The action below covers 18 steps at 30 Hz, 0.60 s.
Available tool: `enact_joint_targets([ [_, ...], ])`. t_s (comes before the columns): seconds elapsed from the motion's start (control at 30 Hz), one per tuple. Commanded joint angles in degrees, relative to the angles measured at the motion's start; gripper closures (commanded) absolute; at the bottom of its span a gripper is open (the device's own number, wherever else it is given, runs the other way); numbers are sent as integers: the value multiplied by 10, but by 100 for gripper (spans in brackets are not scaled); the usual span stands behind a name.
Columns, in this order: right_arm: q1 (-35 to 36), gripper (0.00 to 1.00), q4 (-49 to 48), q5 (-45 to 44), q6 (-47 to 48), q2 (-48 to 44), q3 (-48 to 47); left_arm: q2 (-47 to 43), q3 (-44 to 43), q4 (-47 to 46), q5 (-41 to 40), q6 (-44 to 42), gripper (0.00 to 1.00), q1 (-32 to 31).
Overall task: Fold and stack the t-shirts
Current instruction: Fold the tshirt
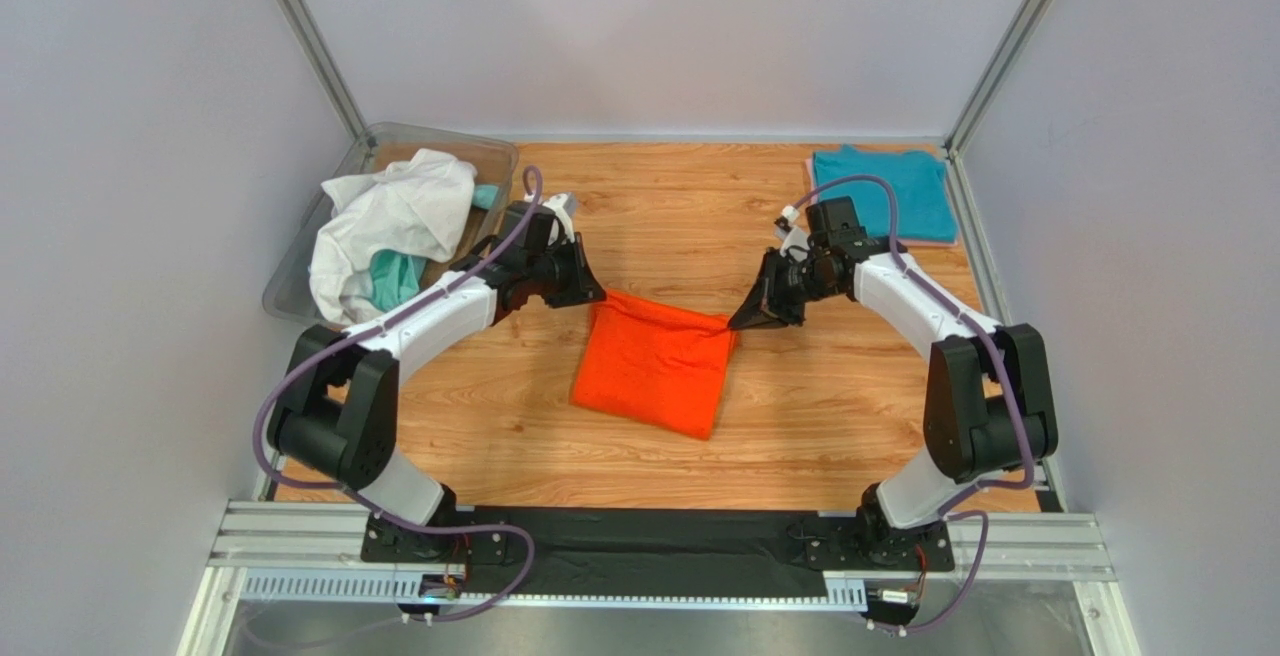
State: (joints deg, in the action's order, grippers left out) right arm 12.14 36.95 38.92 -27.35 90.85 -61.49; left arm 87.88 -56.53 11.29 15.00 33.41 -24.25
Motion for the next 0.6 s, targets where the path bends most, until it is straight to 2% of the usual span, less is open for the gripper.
enact_joint_targets([
  [0.0, -5, 99, -43, -21, 3, 27, -30, 40, -35, -42, 27, -11, 100, 9],
  [0.2, -8, 98, -57, -47, 1, 91, -60, 90, -59, -44, 21, -7, 100, 14],
  [0.33, -16, 93, -61, -81, 5, 119, -89, 107, -79, -38, 13, -13, 86, 14],
  [0.37, -19, 89, -60, -84, 4, 126, -100, 112, -85, -33, 15, -21, 68, 14],
  [0.4, -20, 82, -59, -87, 5, 128, -107, 111, -89, -28, 15, -22, 60, 14],
  [0.47, -22, 60, -46, -95, 8, 123, -124, 94, -90, -22, 12, -21, 44, 13],
  [0.5, -22, 55, -43, -94, 10, 118, -126, 84, -87, -23, 7, -22, 33, 14],
  [0.53, -21, 49, -42, -90, 11, 110, -125, 73, -82, -21, 1, -23, 1, 14],
  [0.57, -20, 27, -42, -89, 13, 89, -122, 50, -78, -17, -3, -25, 0, 14],
])
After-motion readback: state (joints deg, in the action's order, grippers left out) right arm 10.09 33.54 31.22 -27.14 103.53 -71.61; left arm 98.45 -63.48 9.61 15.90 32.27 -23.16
